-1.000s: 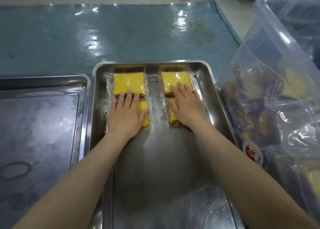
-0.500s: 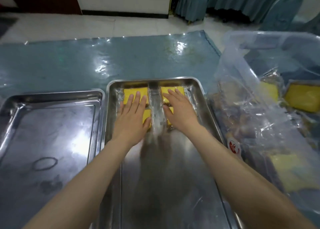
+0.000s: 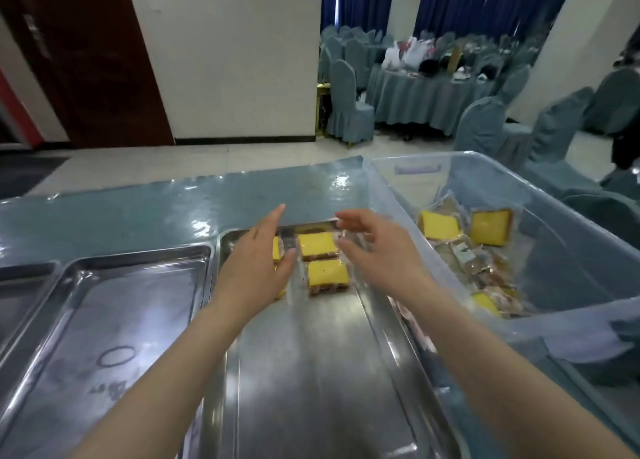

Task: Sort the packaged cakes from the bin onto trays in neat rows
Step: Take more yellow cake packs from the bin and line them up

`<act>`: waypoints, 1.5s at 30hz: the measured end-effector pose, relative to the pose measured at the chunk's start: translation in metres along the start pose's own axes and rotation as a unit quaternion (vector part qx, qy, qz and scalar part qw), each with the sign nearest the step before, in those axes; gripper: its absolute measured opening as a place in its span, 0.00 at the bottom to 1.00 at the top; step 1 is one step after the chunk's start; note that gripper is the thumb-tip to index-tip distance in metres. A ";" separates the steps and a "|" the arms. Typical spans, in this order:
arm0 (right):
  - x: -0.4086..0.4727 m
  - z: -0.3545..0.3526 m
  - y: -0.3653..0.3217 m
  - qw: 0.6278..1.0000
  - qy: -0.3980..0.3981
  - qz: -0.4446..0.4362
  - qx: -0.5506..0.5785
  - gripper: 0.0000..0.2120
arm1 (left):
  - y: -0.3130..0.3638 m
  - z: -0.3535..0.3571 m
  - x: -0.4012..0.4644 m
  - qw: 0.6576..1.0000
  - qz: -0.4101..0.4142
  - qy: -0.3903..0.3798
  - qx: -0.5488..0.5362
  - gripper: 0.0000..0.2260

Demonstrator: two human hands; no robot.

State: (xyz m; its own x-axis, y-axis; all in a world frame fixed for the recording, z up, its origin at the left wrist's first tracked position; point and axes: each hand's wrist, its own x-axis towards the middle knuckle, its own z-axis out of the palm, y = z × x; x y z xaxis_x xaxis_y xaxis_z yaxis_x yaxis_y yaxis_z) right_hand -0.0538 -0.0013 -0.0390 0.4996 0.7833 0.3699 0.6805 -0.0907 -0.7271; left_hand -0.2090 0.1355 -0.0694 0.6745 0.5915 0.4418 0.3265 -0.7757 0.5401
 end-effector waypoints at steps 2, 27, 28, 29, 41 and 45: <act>-0.008 -0.025 -0.003 1.000 0.020 -0.012 0.007 0.16 | 0.019 -0.002 0.001 0.999 0.007 0.009 -0.033 0.29; 0.081 -0.269 0.261 0.801 -0.240 -0.072 -0.544 0.27 | 0.201 0.195 0.132 0.950 -0.102 -0.156 -0.252 0.22; 0.087 -0.266 0.268 0.778 -0.263 -0.090 -0.563 0.30 | 0.202 0.203 0.141 0.950 -0.109 -0.165 -0.242 0.23; 0.092 -0.263 0.273 0.759 -0.279 -0.099 -0.580 0.32 | 0.202 0.211 0.151 0.951 -0.117 -0.172 -0.228 0.23; 0.104 -0.245 0.284 0.762 -0.223 -0.111 -0.597 0.11 | 0.153 0.319 0.225 0.933 -0.304 -0.193 -0.026 0.31; 0.104 -0.242 0.281 0.801 -0.237 -0.105 -0.540 0.15 | 0.141 0.328 0.213 0.943 -0.297 -0.151 0.002 0.28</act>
State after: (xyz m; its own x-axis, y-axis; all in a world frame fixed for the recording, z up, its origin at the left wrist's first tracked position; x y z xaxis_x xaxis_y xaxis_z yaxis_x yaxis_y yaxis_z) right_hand 0.3194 -0.0943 -0.0649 0.2274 0.9734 -0.0287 0.9177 -0.2043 0.3407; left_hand 0.1979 0.0800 -0.1340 0.5296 0.8327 -0.1619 0.7075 -0.3282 0.6259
